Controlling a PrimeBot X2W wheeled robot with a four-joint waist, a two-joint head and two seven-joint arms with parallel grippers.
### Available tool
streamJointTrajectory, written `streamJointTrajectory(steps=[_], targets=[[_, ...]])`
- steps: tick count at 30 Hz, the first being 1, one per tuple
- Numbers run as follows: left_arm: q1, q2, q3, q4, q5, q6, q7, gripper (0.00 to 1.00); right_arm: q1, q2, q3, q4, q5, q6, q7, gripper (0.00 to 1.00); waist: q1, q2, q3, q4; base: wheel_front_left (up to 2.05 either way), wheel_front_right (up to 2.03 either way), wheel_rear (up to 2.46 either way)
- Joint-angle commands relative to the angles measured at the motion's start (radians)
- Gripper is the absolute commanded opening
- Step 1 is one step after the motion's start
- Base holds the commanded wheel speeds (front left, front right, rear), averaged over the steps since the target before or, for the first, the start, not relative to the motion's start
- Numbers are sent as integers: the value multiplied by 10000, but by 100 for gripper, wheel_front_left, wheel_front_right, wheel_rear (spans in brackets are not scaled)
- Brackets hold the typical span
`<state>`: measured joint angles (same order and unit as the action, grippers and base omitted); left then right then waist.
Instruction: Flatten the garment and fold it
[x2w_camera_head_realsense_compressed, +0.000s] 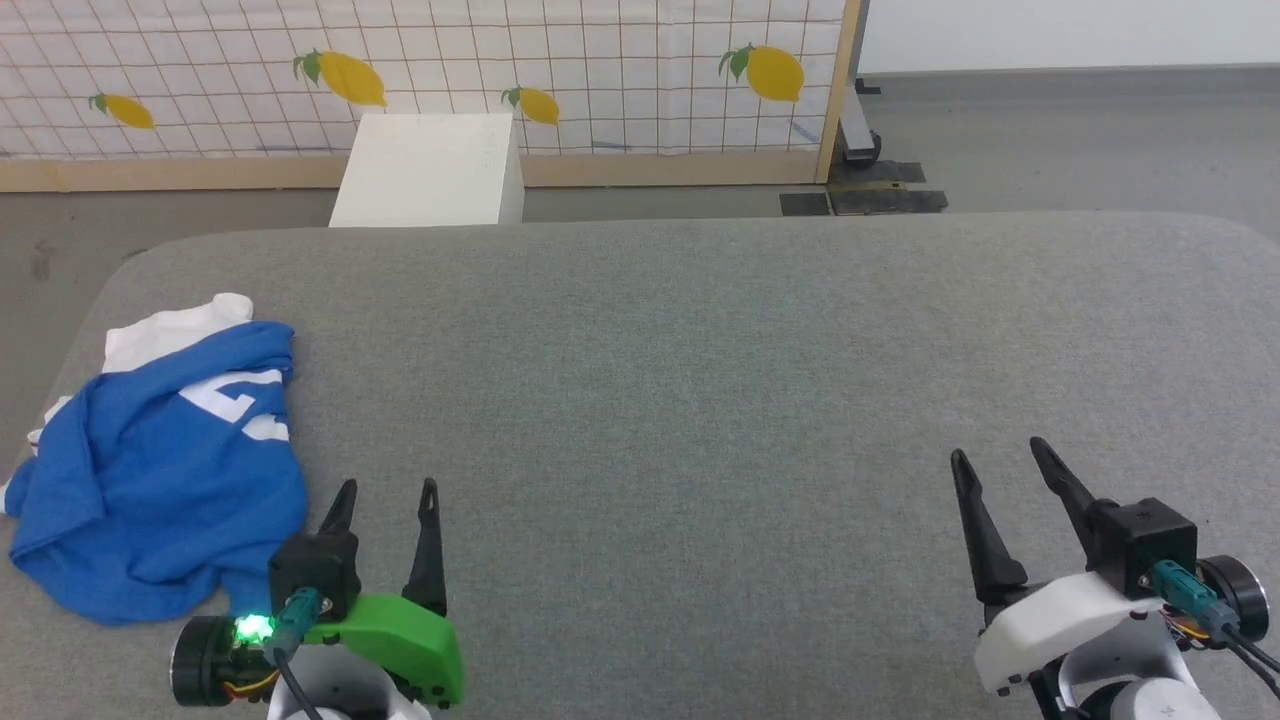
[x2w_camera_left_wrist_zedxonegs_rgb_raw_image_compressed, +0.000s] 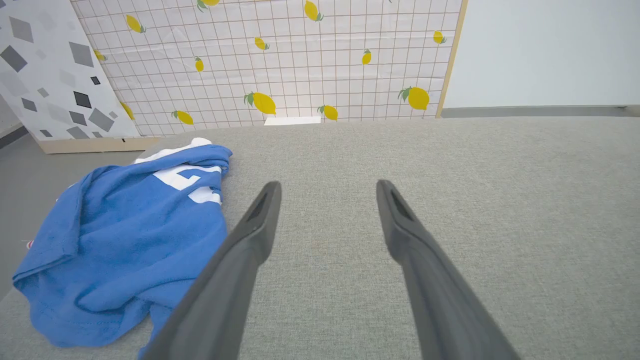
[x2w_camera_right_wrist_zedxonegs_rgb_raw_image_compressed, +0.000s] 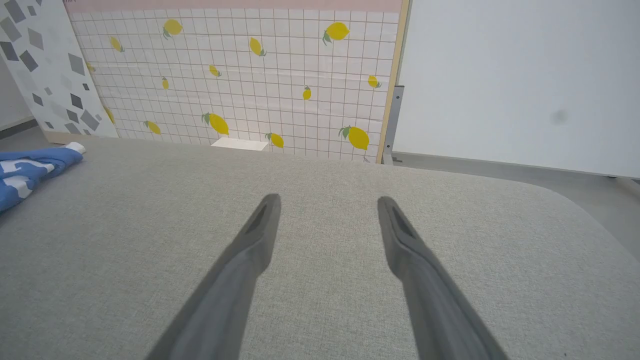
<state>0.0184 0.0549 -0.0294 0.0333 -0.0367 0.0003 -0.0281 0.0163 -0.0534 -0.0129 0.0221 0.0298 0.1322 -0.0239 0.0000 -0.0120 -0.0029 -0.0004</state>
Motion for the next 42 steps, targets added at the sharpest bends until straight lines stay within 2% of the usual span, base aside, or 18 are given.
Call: streamJointTrajectory(steps=[1, 16, 42], targets=[[-139, -7, -51, 70, -114, -62, -100, 100, 47, 8, -41, 63, 118, -2, -105, 100, 0, 17, -5, 1, 0, 0, 0], [-247, -12, -270, 363, -393, -137, -409, 100, 130, 11, -86, 271, 411, -4, -420, 100, 0, 31, -71, 300, 0, 0, 0], [-347, -22, 372, 573, -892, -316, -942, 100, 220, 17, 213, -201, 126, -7, -599, 100, 0, 56, 63, 2490, 0, 0, 0]])
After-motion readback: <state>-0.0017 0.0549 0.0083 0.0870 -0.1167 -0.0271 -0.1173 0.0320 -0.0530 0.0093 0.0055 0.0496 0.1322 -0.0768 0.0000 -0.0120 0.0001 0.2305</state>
